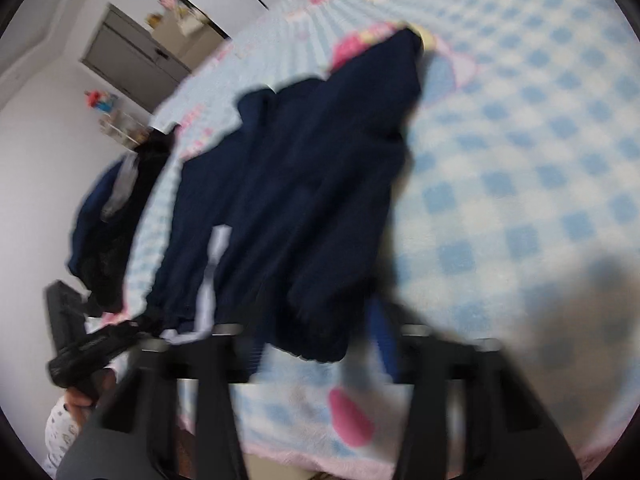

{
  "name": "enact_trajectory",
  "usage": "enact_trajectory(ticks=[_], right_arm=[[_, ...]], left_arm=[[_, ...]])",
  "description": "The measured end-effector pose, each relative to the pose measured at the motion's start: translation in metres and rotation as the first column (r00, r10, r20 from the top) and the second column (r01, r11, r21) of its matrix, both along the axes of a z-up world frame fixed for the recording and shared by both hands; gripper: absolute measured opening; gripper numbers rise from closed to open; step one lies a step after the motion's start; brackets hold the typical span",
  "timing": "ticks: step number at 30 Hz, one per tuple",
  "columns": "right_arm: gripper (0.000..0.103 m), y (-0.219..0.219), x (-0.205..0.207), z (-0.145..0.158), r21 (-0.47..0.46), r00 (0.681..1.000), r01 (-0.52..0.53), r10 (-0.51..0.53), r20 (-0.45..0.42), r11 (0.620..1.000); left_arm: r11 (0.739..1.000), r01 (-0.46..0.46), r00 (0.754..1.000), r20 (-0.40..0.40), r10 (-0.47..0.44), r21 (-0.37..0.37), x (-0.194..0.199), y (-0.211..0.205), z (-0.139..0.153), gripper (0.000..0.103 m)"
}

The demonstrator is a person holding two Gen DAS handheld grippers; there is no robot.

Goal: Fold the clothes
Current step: 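Grasp the leg hems of the navy shorts with both grippers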

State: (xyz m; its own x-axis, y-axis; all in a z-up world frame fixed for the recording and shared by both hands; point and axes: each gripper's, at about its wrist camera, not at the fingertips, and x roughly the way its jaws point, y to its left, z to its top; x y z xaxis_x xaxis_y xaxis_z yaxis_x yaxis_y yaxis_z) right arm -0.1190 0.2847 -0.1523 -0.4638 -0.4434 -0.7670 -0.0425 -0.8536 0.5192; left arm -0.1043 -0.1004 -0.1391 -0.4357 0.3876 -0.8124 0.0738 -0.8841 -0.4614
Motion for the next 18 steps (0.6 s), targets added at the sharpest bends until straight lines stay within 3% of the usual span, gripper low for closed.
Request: enact_trajectory(ticks=[3, 11, 13, 16, 18], right_arm=[[0.008, 0.004, 0.01, 0.009, 0.006, 1.0, 0.009, -0.009, -0.027, 1.0], [0.007, 0.012, 0.053, 0.053, 0.014, 0.992, 0.011, -0.009, -0.13, 1.0], [0.007, 0.012, 0.057, 0.047, 0.058, 0.993, 0.012, -0.005, -0.118, 0.998], [0.007, 0.018, 0.055, 0.029, 0.031, 0.998, 0.034, -0.033, -0.046, 0.999], [0.007, 0.019, 0.058, 0.032, 0.019, 0.997, 0.041, -0.04, -0.06, 0.999]], left_arm=[[1.0, 0.011, 0.998, -0.054, -0.01, 0.003, 0.011, 0.004, 0.016, 0.014], [0.999, 0.049, 0.995, -0.087, -0.047, 0.021, 0.037, 0.015, 0.036, 0.014], [0.998, 0.054, 0.995, -0.081, -0.051, 0.032, 0.041, 0.017, 0.033, 0.014], [0.997, 0.051, 0.998, -0.049, -0.048, 0.053, 0.045, 0.015, 0.023, 0.014], [0.996, 0.054, 0.997, -0.063, -0.05, 0.066, 0.051, 0.014, 0.026, 0.014]])
